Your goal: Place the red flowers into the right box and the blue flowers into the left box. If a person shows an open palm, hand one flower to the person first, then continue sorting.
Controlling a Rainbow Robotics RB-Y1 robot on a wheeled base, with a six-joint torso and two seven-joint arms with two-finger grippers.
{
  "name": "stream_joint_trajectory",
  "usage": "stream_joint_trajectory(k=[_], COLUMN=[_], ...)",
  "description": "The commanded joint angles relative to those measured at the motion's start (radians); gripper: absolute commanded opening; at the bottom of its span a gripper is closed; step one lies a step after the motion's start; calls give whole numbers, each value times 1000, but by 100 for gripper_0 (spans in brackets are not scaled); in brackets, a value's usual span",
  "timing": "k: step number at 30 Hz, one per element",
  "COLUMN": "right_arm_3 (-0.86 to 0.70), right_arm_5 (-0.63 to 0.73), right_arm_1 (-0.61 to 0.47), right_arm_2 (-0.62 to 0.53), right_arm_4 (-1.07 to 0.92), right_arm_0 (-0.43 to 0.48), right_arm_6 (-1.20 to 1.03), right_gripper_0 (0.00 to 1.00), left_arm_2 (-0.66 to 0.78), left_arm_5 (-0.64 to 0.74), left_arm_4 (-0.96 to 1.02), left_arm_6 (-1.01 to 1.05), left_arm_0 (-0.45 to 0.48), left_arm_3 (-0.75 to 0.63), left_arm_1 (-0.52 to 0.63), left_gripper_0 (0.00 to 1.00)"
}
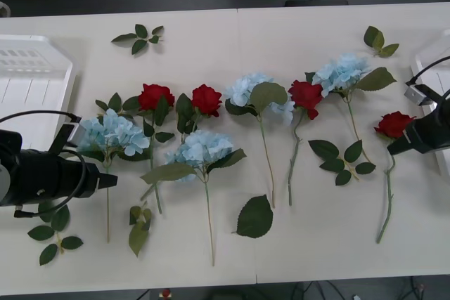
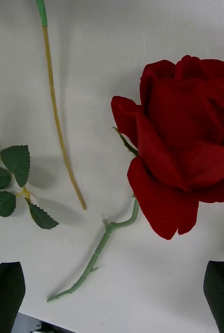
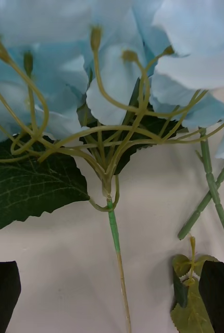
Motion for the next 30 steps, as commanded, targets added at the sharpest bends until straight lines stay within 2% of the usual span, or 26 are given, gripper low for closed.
stream_joint_trajectory(k=[1, 7, 22, 23, 25, 26, 30], right_arm_3=[2, 17, 69, 69, 69, 71, 82], right_arm_5=[-36, -59, -91, -94, -103, -111, -132], right_arm_1=[16, 39, 139, 142, 150, 153, 165], right_arm_2=[-1, 2, 2, 2, 2, 2, 2], right_arm_4=[34, 73, 131, 134, 143, 149, 163], right_arm_0=[34, 45, 45, 45, 45, 45, 45], right_arm_6=[-44, -55, -79, -82, -89, -93, -105], right_gripper_0=[100, 100, 100, 100, 100, 100, 100], left_arm_2=[-44, -84, -90, -90, -90, -90, -90], left_arm_5=[-13, -13, -20, -20, -20, -20, -21], left_arm_4=[-28, -59, -113, -117, -124, -125, -130], left_arm_6=[67, 69, 57, 54, 52, 51, 43], left_arm_0=[-63, -118, -144, -149, -149, -149, -150], left_arm_3=[35, 75, 129, 130, 130, 130, 130], left_arm_1=[-33, -54, -100, -103, -105, -105, -105], left_gripper_0=[100, 100, 100, 93, 15, 0, 0])
